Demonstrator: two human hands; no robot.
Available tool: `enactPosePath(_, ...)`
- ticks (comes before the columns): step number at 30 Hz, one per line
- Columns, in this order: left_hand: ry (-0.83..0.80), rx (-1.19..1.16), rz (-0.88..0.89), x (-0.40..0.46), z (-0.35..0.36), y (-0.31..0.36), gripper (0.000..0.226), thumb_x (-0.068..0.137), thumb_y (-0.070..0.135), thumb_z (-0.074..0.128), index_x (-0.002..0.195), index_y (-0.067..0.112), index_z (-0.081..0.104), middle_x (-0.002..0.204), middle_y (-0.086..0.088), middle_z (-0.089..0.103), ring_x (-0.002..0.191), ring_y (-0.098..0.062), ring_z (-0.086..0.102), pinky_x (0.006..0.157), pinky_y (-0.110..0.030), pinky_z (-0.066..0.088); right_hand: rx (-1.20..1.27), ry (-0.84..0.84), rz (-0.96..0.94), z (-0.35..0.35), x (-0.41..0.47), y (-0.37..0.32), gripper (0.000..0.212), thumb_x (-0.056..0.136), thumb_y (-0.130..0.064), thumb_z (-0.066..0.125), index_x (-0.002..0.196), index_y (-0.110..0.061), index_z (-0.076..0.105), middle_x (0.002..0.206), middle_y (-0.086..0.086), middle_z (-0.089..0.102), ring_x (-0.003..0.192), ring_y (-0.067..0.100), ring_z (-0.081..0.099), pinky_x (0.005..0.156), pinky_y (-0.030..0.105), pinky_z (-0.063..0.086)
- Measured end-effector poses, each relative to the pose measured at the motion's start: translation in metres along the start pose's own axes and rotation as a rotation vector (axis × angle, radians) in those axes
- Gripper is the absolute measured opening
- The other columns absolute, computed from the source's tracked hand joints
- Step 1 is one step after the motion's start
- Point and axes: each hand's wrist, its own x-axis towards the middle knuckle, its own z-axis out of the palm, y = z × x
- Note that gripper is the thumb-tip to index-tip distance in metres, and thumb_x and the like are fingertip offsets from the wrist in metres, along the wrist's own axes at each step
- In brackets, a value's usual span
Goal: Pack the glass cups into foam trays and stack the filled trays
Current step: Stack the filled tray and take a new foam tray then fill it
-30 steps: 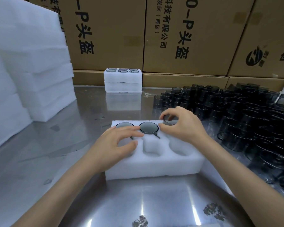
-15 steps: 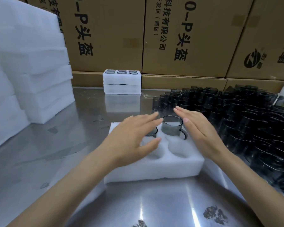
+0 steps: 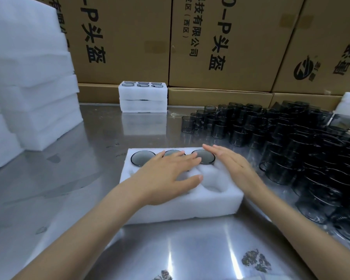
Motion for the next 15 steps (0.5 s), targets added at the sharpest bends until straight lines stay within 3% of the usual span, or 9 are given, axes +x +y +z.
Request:
enactPosePath(3,0.096,-0.004,-0.011,-0.005,0.001,0.0,0.052,0.096,0.052,0.03,0.147,0.038,0.026,0.154,0.024,0.017,0.141,0.004,0.01,0.114,-0.022,0.002,0.041,0.205,0.082,0.005,0.005,0.014,0.034,0.101,-0.02,0.037,0.13,-0.023,0.055,0.133,-0.01,0.056,0.126,0.005,0.047,0.109,0.028,0.032)
enactPosePath(5,0.25,-0.01,-0.013,-0.01,-0.001,0.001,0.048,0.097,0.049,0.033,0.142,0.035,0.038,0.151,0.02,0.03,0.137,0.001,0.023,0.111,-0.019,0.011,-0.05,0.242,0.209,0.004,0.012,0.026,0.036,0.101,-0.029,0.037,0.134,-0.023,0.051,0.137,-0.009,0.053,0.127,0.009,0.045,0.107,0.03,0.032)
enactPosePath(9,0.529,0.056,0.106,-0.024,-0.012,0.002,0.038,0.091,0.042,0.038,0.105,0.025,0.069,0.112,0.015,0.064,0.101,-0.009,0.057,0.086,-0.027,0.043,-0.204,0.255,0.248,0.005,0.029,0.041,0.043,0.099,-0.034,0.039,0.139,-0.023,0.043,0.141,-0.008,0.048,0.122,0.013,0.048,0.1,0.035,0.036)
enactPosePath(11,0.637,0.0,0.1,-0.035,-0.013,-0.011,0.034,0.09,0.039,0.042,0.097,0.023,0.071,0.103,0.016,0.065,0.093,-0.007,0.058,0.08,-0.027,0.045,-0.282,0.245,0.217,0.007,0.041,0.045,0.045,0.098,-0.034,0.04,0.142,-0.023,0.039,0.143,-0.008,0.044,0.113,0.013,0.052,0.096,0.038,0.041)
enactPosePath(15,0.769,-0.343,-0.1,-0.055,-0.009,-0.057,0.028,0.089,0.04,0.047,0.099,0.026,0.068,0.108,0.017,0.063,0.103,0.001,0.056,0.09,-0.013,0.04,-0.397,0.284,0.217,0.011,0.07,0.054,0.046,0.098,-0.031,0.039,0.143,-0.022,0.035,0.147,-0.006,0.037,0.117,0.018,0.052,0.089,0.037,0.044)
